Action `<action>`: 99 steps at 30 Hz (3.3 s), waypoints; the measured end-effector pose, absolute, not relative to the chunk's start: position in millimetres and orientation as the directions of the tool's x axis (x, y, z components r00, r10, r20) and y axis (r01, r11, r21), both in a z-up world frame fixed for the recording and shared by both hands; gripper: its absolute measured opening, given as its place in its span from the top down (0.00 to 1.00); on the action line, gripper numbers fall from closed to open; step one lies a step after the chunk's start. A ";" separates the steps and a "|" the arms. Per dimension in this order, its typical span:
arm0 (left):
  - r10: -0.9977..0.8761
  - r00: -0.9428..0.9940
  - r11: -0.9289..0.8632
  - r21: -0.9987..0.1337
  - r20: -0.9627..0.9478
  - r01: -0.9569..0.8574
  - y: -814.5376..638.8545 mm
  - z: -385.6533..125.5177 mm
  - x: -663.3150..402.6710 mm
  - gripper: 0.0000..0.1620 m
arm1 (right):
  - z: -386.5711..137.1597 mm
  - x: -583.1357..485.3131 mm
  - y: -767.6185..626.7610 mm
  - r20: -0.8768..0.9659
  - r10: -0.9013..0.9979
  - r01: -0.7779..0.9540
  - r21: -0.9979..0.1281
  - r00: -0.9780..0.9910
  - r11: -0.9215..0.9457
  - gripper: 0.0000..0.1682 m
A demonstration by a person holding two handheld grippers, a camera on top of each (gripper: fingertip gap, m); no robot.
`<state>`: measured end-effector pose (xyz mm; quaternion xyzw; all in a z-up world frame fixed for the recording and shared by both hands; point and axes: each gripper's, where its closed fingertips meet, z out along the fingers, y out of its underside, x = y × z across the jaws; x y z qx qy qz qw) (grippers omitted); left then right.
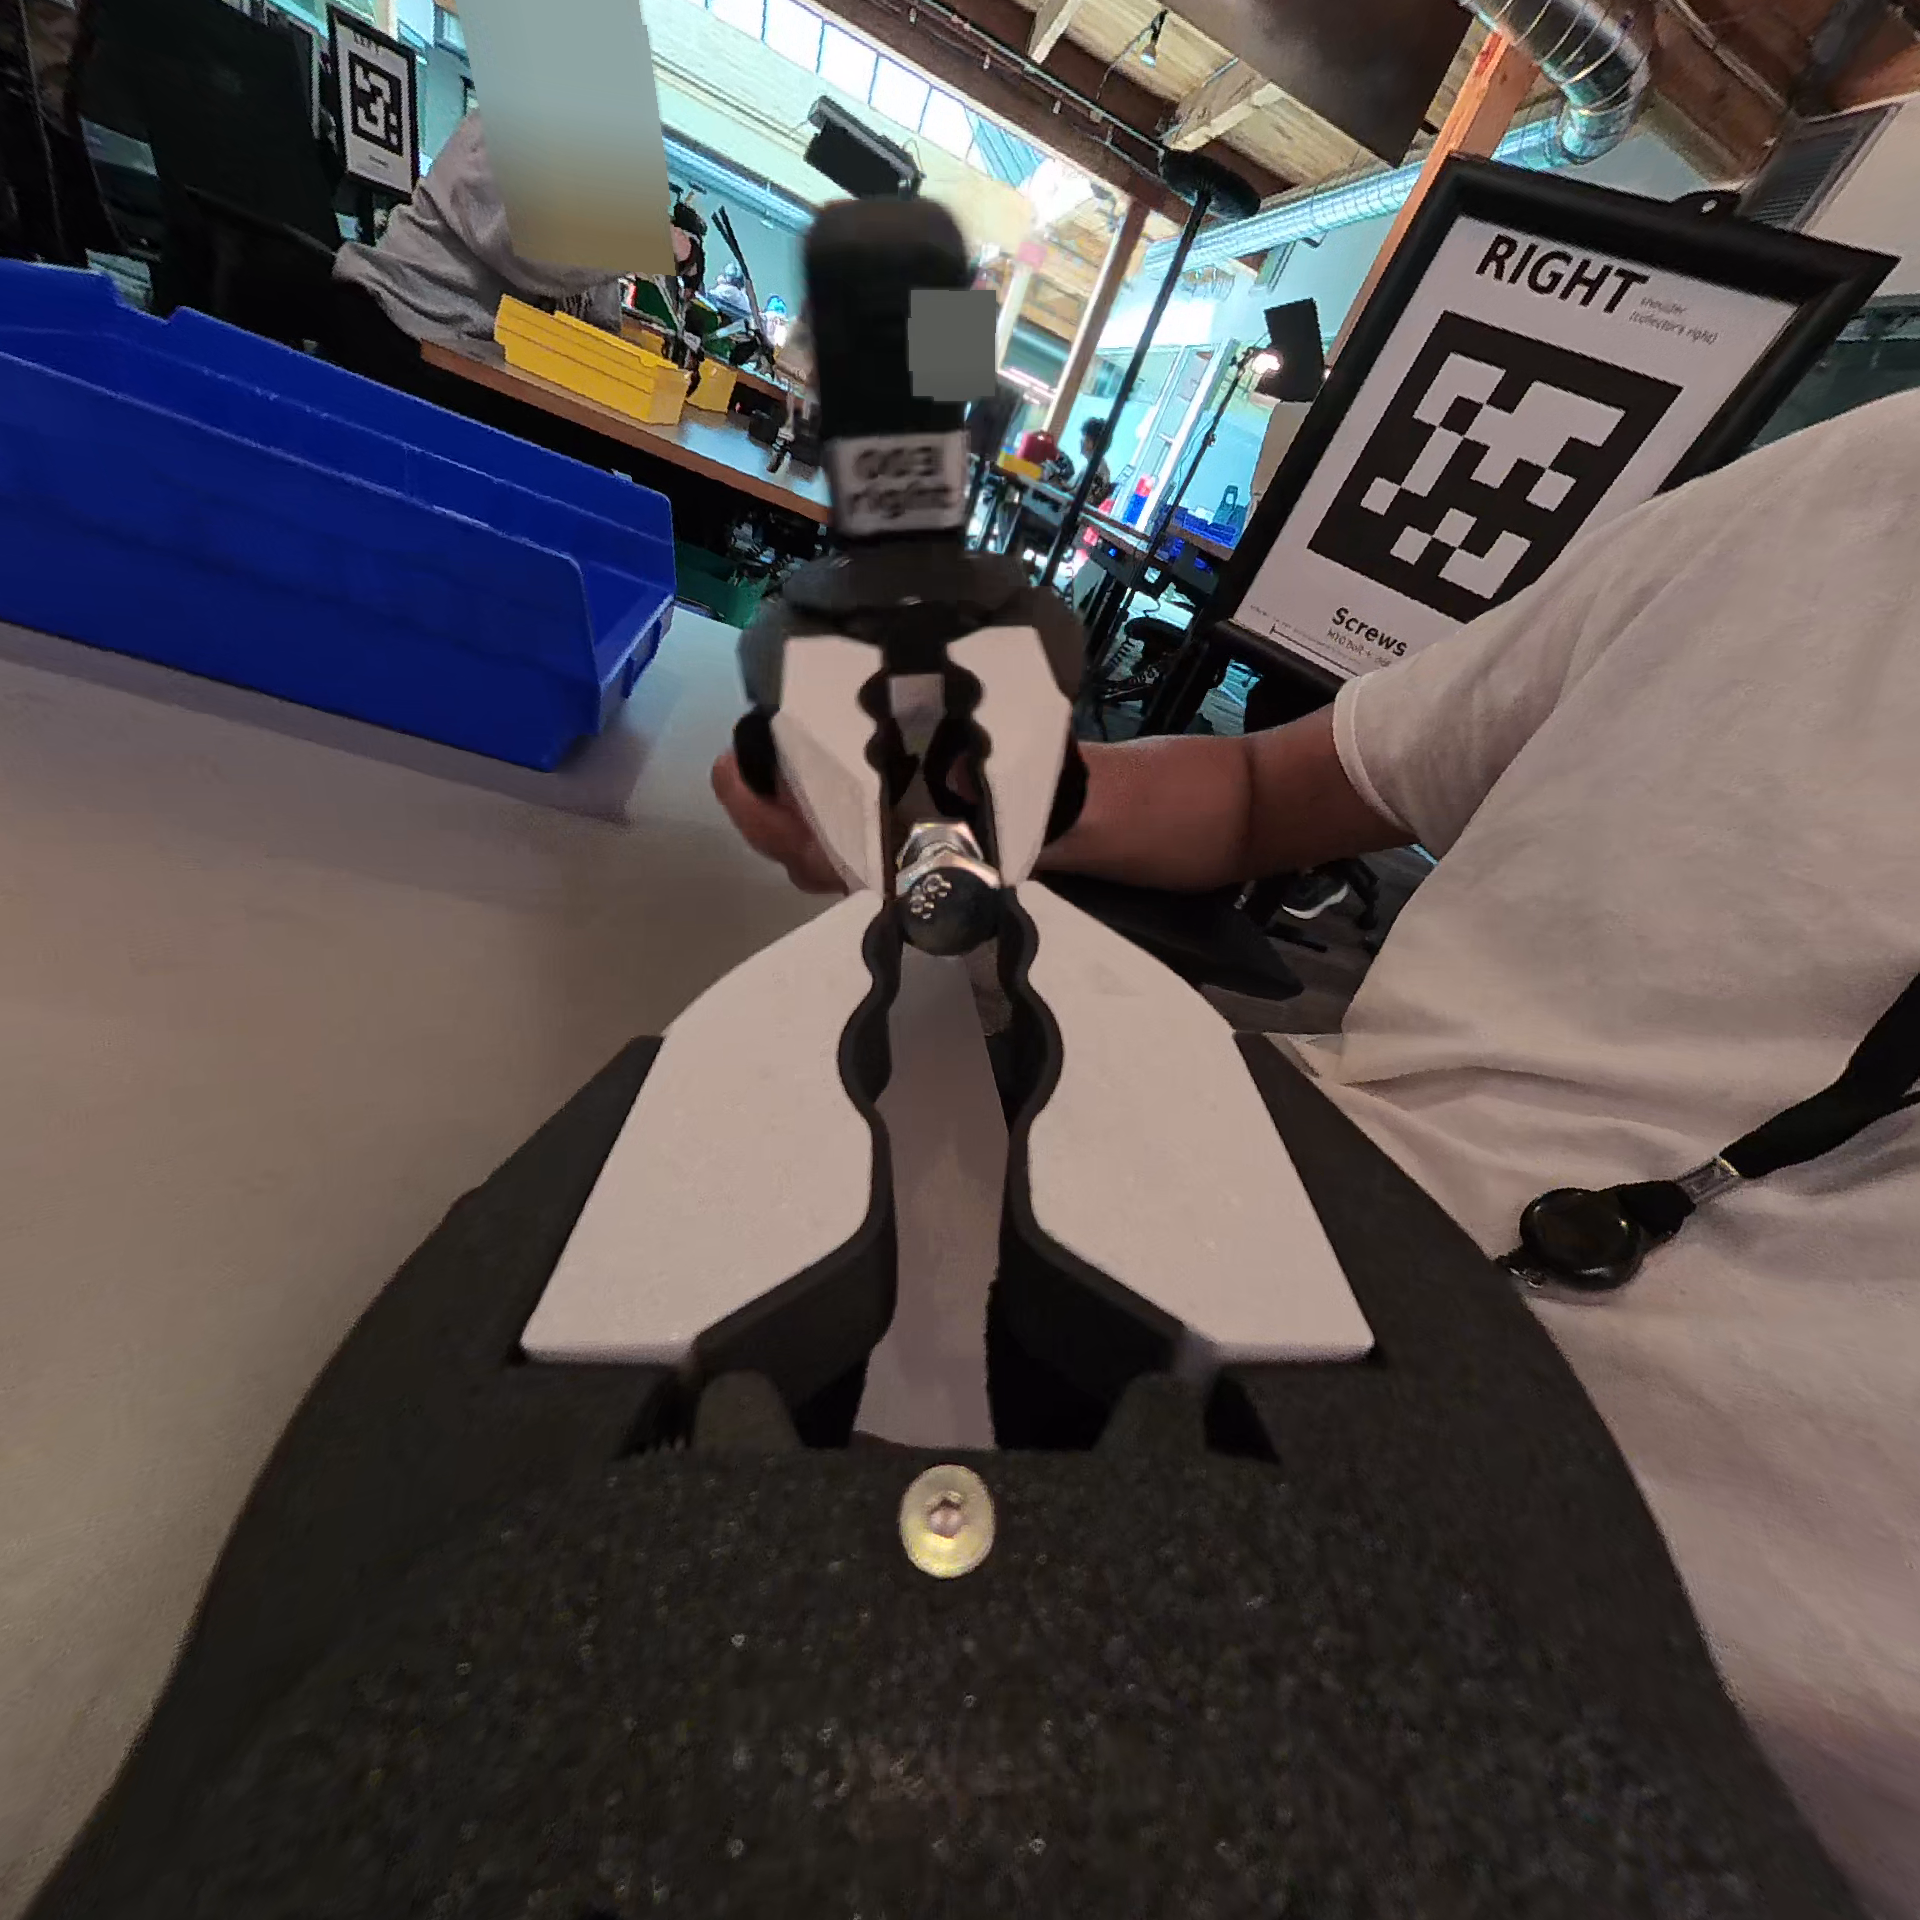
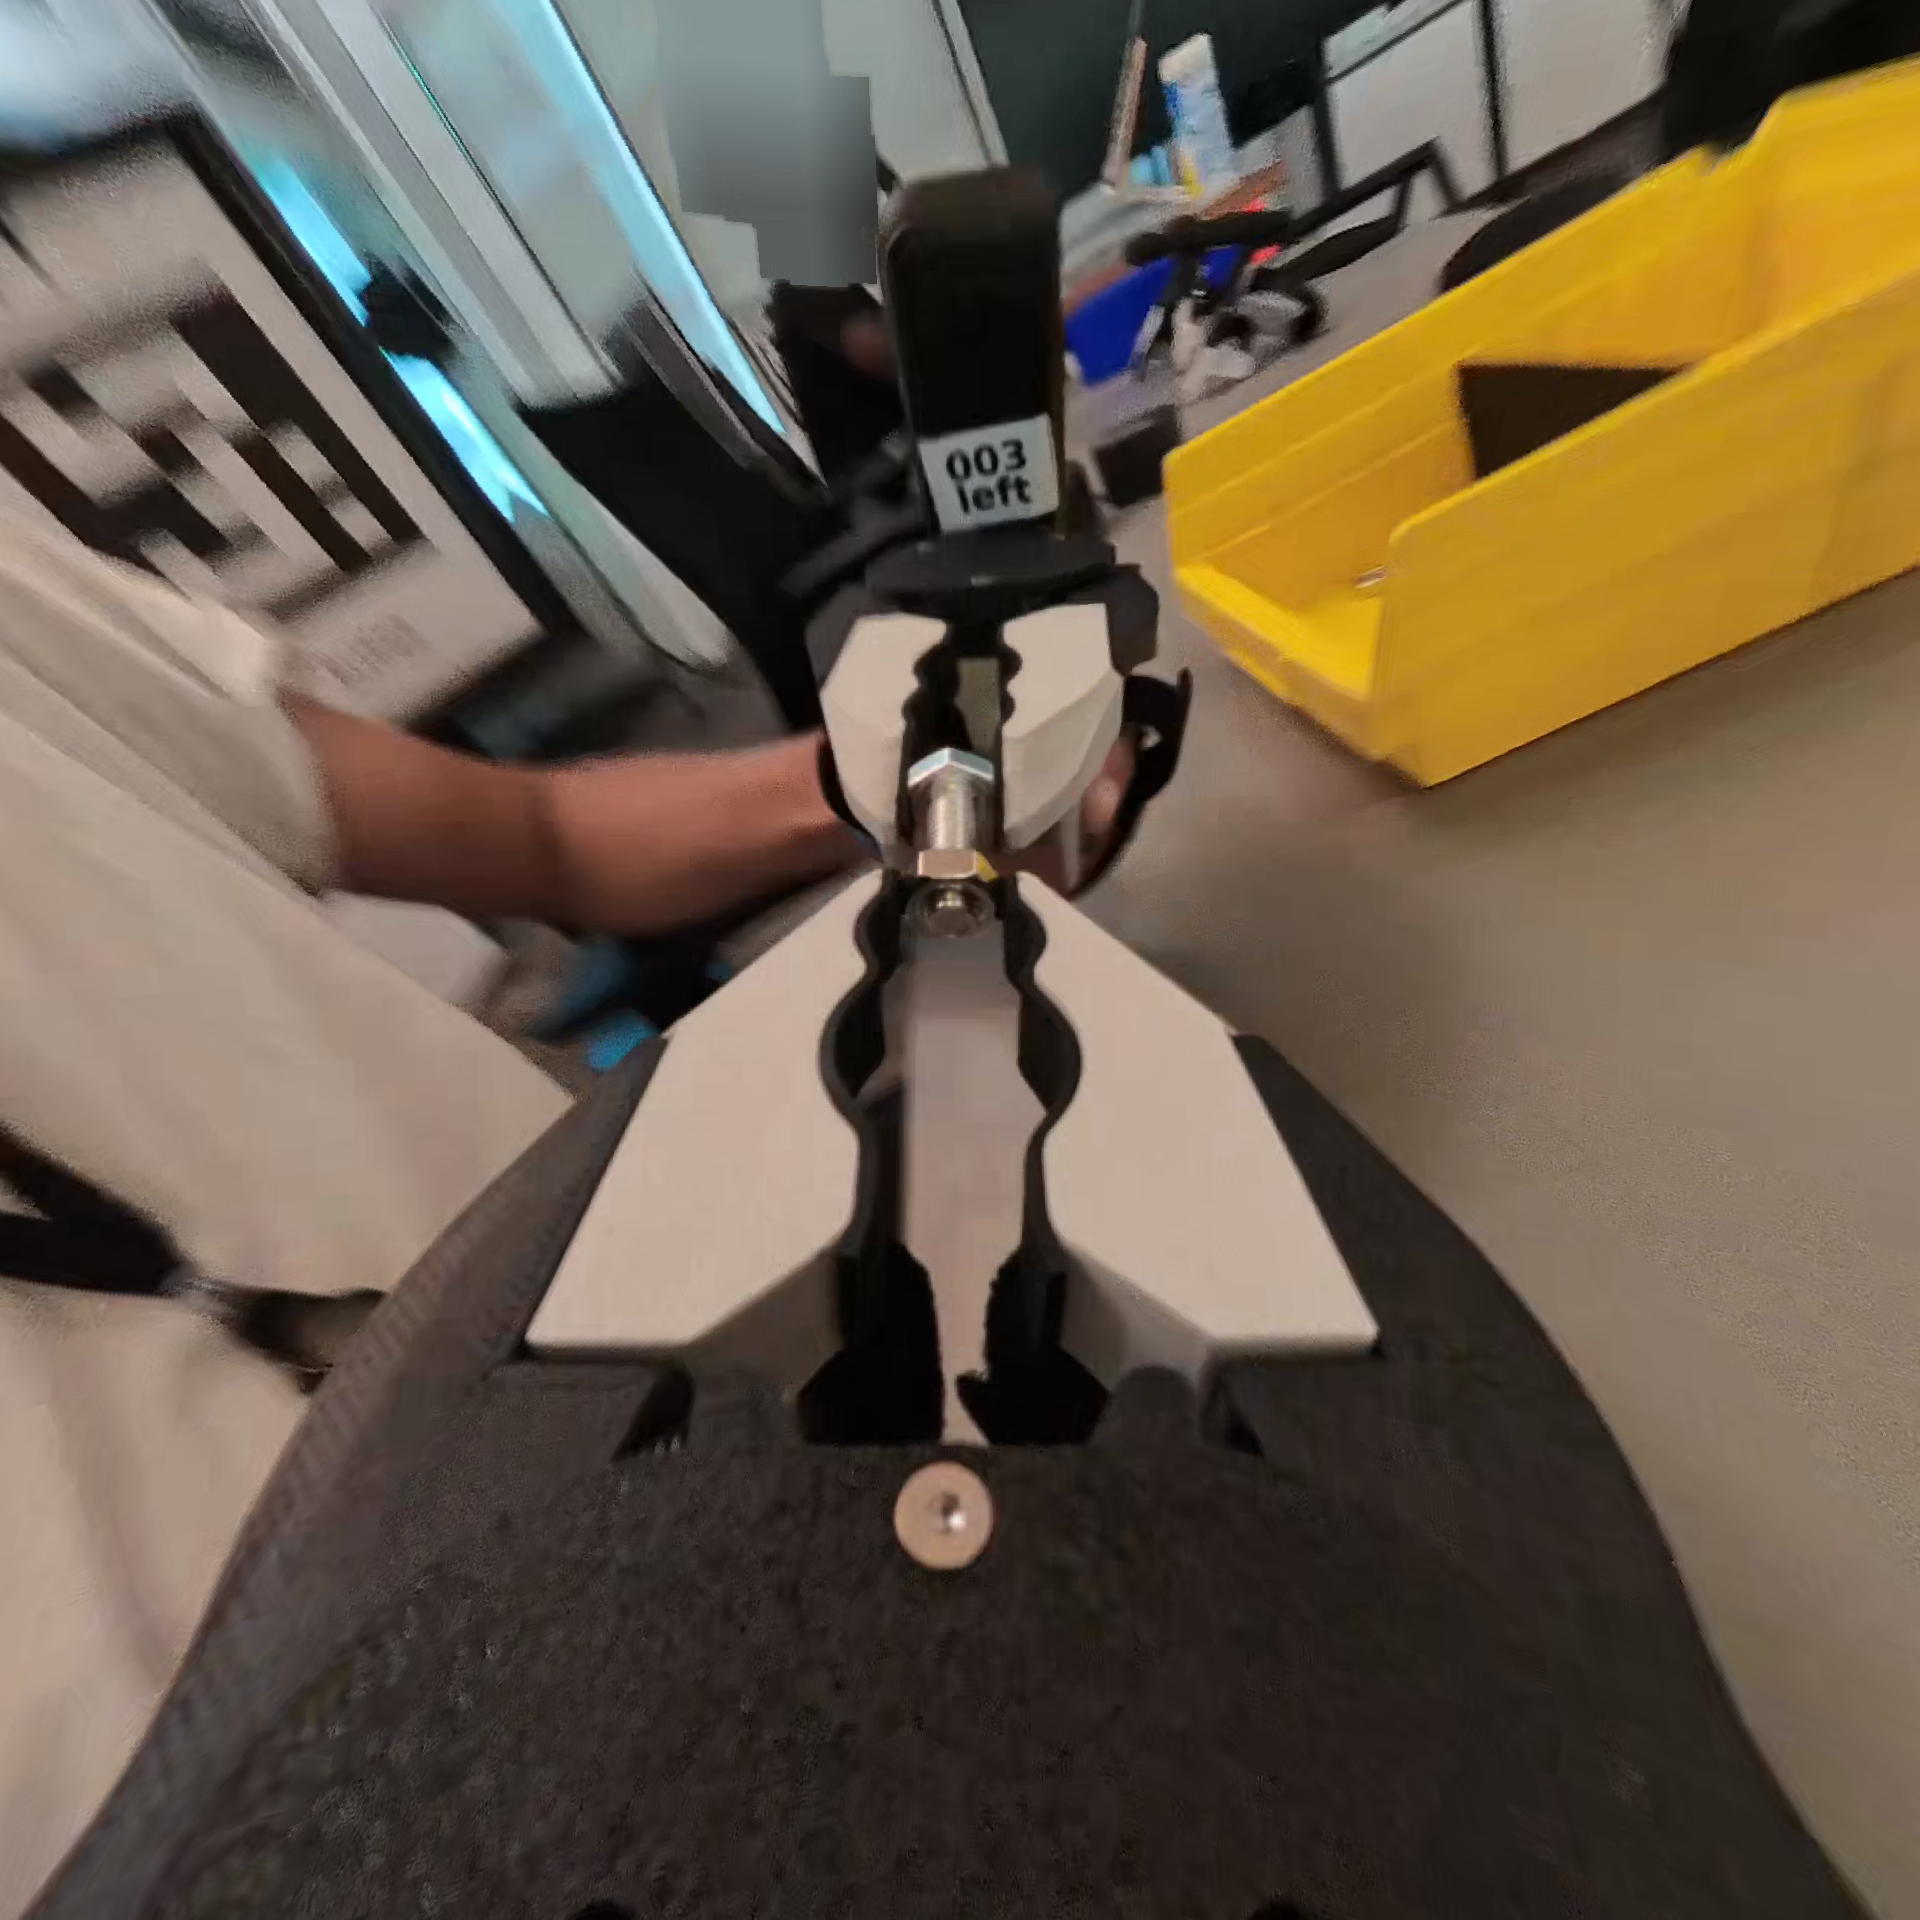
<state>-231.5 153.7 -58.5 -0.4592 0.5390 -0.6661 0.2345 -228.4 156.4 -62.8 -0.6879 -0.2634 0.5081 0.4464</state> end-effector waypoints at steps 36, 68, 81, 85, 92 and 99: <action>-0.771 -0.479 -0.377 -0.907 0.420 -0.189 153.8 -55.1 -232.2 0.89 | -61.5 -230.9 161.4 0.106 0.786 0.200 -0.980 0.609 -0.022 0.89; -0.731 -0.474 -0.468 -0.866 0.490 -0.173 163.9 -51.0 -232.2 0.89 | -52.8 -227.0 175.3 0.917 0.088 0.855 -0.394 0.388 0.336 0.90; -0.781 -0.451 -0.392 -0.902 0.431 -0.182 160.5 -56.9 -229.3 0.89 | -49.8 -229.8 168.8 -0.731 0.671 -0.392 -0.658 0.124 -0.643 0.90; -0.783 -0.436 -0.413 -0.895 0.444 -0.170 169.1 -56.3 -233.2 0.89 | -55.9 -231.1 172.1 -0.686 0.703 -0.365 -0.713 0.187 -0.599 0.84; -0.767 -0.430 -0.451 -0.877 0.477 -0.168 173.7 -55.8 -231.6 0.89 | -82.6 -212.8 185.6 0.326 0.604 0.396 -0.918 0.727 0.019 0.73; -0.751 -0.455 -0.433 -0.877 0.478 -0.206 161.1 -59.8 -228.1 0.89 | -71.2 -222.1 179.7 0.931 0.097 0.892 -0.366 0.353 0.264 0.81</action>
